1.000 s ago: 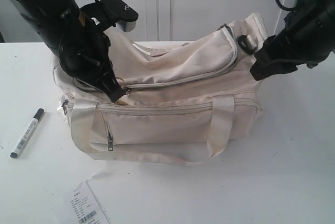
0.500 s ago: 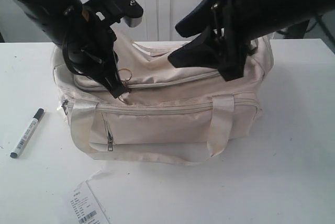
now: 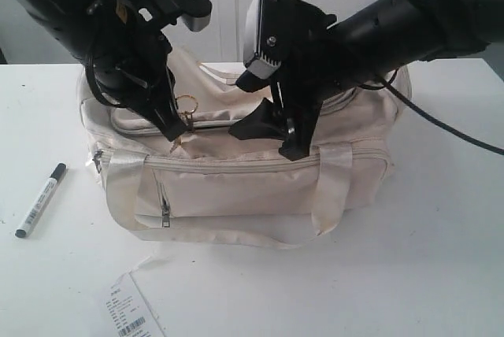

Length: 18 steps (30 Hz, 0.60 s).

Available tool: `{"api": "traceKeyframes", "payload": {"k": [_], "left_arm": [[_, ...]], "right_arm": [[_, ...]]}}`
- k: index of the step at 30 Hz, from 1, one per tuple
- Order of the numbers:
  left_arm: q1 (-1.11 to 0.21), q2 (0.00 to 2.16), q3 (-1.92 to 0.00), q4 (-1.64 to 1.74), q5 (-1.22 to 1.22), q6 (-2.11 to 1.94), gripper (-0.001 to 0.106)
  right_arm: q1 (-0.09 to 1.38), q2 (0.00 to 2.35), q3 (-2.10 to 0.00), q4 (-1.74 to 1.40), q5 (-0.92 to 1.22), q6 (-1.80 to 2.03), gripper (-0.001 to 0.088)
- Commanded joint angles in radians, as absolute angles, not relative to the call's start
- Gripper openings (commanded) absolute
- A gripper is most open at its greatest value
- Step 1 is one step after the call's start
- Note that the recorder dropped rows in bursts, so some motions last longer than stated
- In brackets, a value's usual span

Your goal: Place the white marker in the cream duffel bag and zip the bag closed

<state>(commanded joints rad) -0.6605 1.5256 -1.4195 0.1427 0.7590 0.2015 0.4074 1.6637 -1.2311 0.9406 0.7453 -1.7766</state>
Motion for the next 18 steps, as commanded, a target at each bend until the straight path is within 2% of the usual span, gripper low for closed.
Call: {"api": "traceKeyframes", "payload": {"k": [7, 16, 18], "left_arm": [[-0.66, 1.521, -1.42, 0.139, 0.759, 0.202, 0.0], [-0.66, 1.512, -1.42, 0.135, 0.759, 0.198, 0.0], [-0.66, 1.512, -1.42, 0.135, 0.759, 0.198, 0.0]], "right_arm": [[0.407, 1.689, -1.231, 0.941, 0.729, -1.805, 0.0619], [0.407, 1.738, -1.231, 0.941, 0.659, -1.836, 0.0529], [0.407, 1.745, -1.231, 0.941, 0.635, -1.836, 0.0477]]}}
